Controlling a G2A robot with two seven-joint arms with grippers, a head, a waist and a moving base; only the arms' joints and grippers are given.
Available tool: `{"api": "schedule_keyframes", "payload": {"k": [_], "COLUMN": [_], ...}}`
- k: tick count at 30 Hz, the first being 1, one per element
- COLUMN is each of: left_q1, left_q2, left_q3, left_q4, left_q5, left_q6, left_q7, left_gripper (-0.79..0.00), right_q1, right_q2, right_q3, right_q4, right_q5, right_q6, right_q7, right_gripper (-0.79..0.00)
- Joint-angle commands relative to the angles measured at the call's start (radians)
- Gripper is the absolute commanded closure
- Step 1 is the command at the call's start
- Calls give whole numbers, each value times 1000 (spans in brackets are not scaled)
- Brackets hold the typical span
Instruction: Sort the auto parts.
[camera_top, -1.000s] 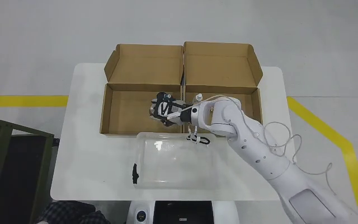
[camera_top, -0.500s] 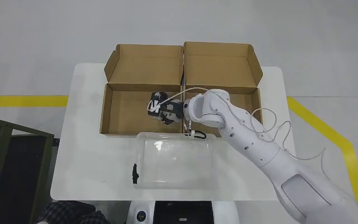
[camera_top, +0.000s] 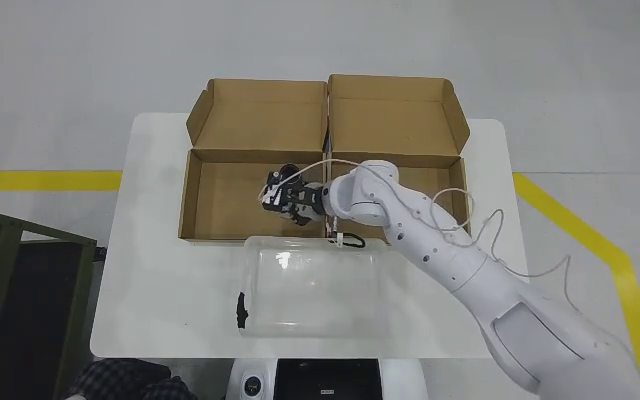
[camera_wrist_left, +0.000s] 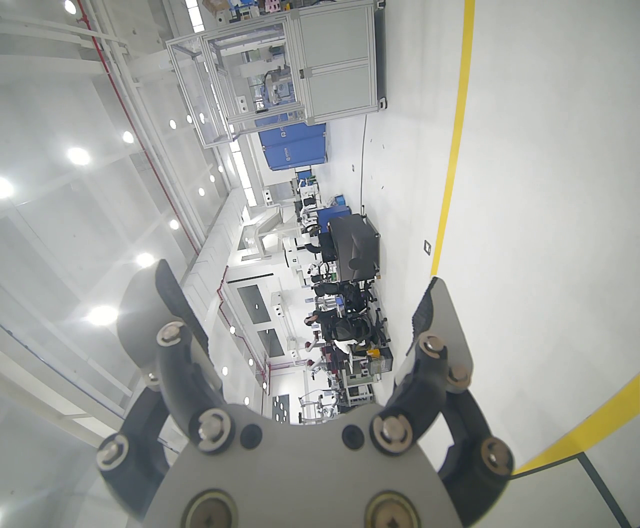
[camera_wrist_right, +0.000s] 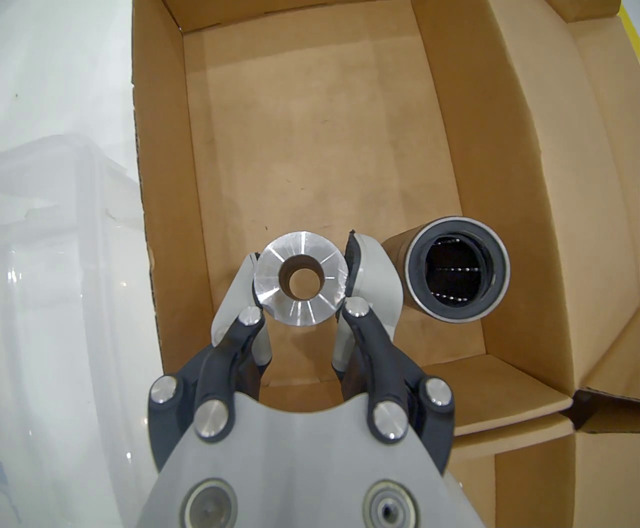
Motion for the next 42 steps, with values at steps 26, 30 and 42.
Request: {"api": "schedule_keyframes", "payload": {"k": [26, 30, 42], "left_q1": [0, 0, 0], "left_q2": [0, 0, 0], "left_q3": [0, 0, 0], "left_q4": [0, 0, 0], "left_q5": [0, 0, 0], "left_q6": [0, 0, 0], "left_q7": [0, 0, 0], "left_gripper": [-785, -785, -785], "right_q1": [14, -3, -145], "right_q2": [-46, -39, 26], "right_q3": [-14, 10, 164], "right_q4": [76, 34, -268], "right_q5": [-51, -63, -117], "right_q6": [6, 9, 30], "right_q7": [8, -12, -37], "right_gripper": [-332, -329, -360]}}
